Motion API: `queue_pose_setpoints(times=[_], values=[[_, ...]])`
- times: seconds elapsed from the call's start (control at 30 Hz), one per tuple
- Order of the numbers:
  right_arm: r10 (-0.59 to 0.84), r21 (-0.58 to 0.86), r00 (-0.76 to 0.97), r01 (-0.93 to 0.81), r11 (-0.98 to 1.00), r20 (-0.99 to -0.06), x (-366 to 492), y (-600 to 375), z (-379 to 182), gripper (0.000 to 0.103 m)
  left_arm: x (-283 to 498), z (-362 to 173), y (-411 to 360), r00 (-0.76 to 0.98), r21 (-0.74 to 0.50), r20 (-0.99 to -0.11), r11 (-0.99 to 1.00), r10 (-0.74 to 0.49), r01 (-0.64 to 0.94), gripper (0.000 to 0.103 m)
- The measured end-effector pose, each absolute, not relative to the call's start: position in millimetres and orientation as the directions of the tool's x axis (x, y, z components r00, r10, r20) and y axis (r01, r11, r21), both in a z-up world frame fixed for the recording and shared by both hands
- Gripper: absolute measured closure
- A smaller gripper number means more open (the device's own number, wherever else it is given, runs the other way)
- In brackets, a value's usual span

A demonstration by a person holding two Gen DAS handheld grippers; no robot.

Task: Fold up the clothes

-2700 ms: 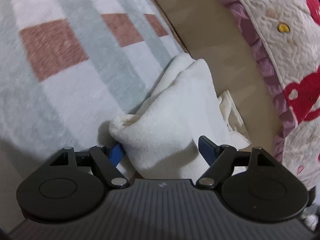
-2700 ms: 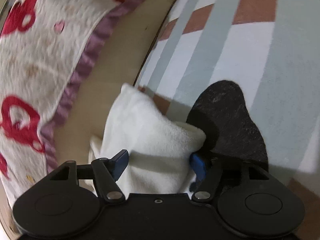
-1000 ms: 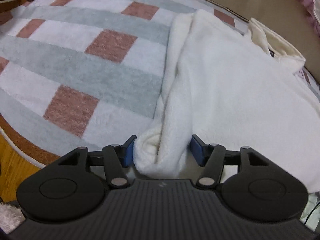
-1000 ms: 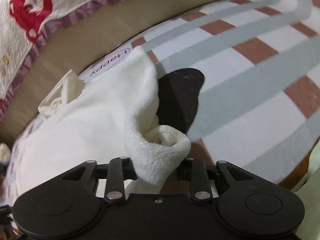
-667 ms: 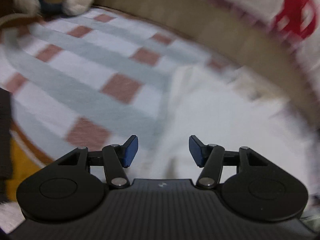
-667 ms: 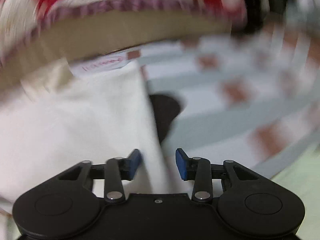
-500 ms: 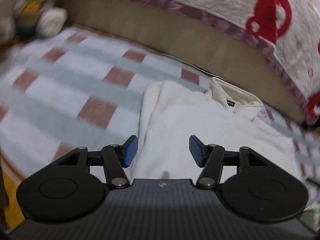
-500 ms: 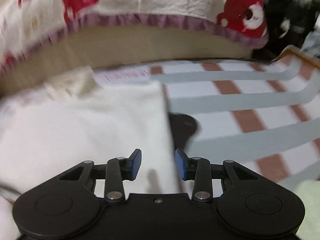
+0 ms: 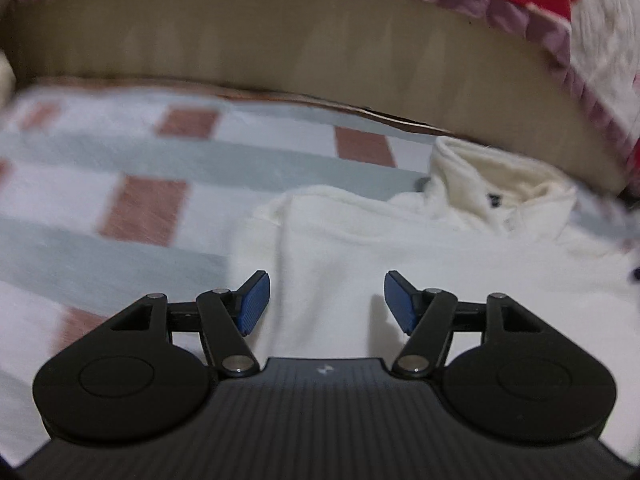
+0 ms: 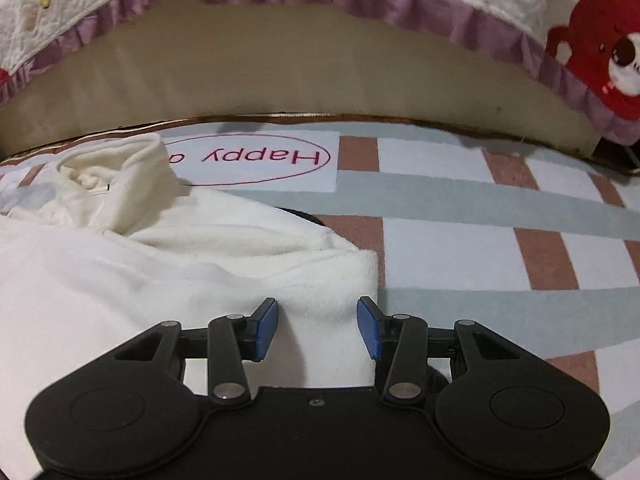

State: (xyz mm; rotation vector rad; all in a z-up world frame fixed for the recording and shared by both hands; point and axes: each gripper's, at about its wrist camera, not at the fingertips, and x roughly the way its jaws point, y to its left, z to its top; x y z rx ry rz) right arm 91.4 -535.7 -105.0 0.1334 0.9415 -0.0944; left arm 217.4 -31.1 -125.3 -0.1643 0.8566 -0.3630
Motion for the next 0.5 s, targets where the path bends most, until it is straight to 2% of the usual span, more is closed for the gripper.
queue_pose_setpoints(times=[0.07, 0.13, 0.2, 0.23, 0.27, 0.3, 0.37, 0.5], values=[[-0.013, 0.082, 0.574, 0.14, 0.987, -0.819, 93, -538, -109, 0.048, 221, -129, -29, 0.609, -0.307, -0.687, 0.918, -0.396, 0.25, 0.043], [0.002, 0.098, 0.563, 0.14, 0.985, -0.827, 95, -541, -115, 0.042, 216, -127, -34, 0.667, -0.272, -0.639, 0.924, -0.383, 0.27, 0.049], [0.026, 0.123, 0.551, 0.14, 0.982, -0.834, 97, -545, -123, 0.042, 209, -123, -44, 0.678, -0.24, -0.628, 0.924, -0.382, 0.299, 0.053], [0.044, 0.145, 0.551, 0.142, 0.979, -0.833, 97, -547, -127, 0.042, 206, -122, -51, 0.678, -0.202, -0.633, 0.924, -0.375, 0.323, 0.075], [0.054, 0.166, 0.57, 0.146, 0.975, -0.82, 94, -549, -128, 0.05, 202, -121, -59, 0.678, -0.147, -0.64, 0.924, -0.362, 0.354, 0.097], [0.073, 0.188, 0.597, 0.132, 0.973, -0.799, 90, -549, -127, 0.059, 198, -119, -67, 0.679, -0.092, -0.646, 0.919, -0.348, 0.383, 0.097], [0.077, 0.179, 0.641, 0.094, 0.979, -0.763, 81, -544, -124, 0.084, 191, -114, -75, 0.706, -0.03, -0.622, 0.911, -0.338, 0.41, 0.097], [0.015, 0.123, 0.71, 0.101, 0.987, -0.704, 67, -535, -108, 0.097, 184, -98, -72, 0.767, -0.011, -0.555, 0.925, -0.321, 0.379, 0.097]])
